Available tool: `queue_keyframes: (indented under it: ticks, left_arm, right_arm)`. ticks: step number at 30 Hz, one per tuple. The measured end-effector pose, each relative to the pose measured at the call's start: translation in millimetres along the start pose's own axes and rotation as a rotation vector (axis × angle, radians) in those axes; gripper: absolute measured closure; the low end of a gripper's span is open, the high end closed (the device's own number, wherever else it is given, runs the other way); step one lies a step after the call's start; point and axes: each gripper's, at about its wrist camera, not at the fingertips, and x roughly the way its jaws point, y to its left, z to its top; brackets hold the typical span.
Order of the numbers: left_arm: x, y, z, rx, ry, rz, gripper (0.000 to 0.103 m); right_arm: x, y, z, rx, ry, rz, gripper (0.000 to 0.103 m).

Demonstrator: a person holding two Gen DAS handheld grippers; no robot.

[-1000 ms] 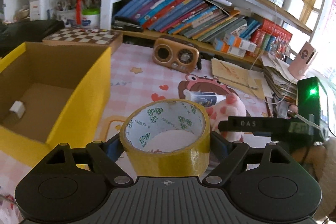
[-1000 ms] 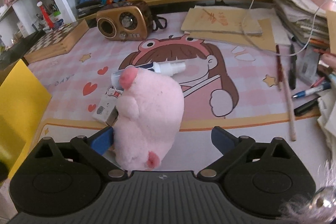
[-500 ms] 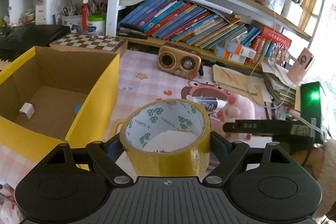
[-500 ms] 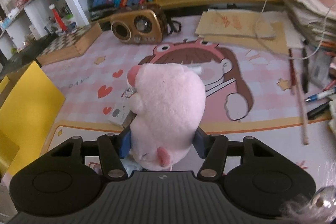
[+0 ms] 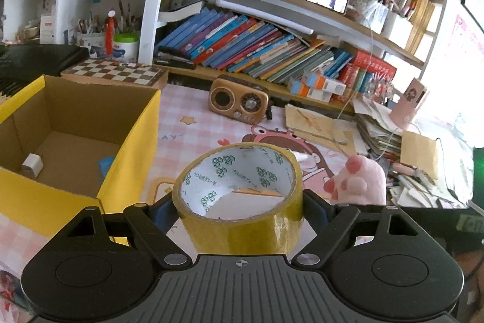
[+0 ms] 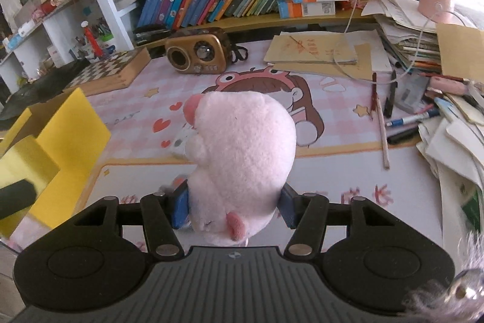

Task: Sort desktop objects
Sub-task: 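Lift and carry the tape roll and pig with both tools toward the yellow box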

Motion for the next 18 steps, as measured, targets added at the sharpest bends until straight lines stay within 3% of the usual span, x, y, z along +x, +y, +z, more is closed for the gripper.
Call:
queue_keyframes:
  ticks: [18]
  left_arm:
    - [-60.9,53.1,-23.5,-0.001,-0.006,-0.071,0.017]
  right_arm:
    - [-57.4,76.3,-59.0,-0.014,-0.012,-0.027,0.048]
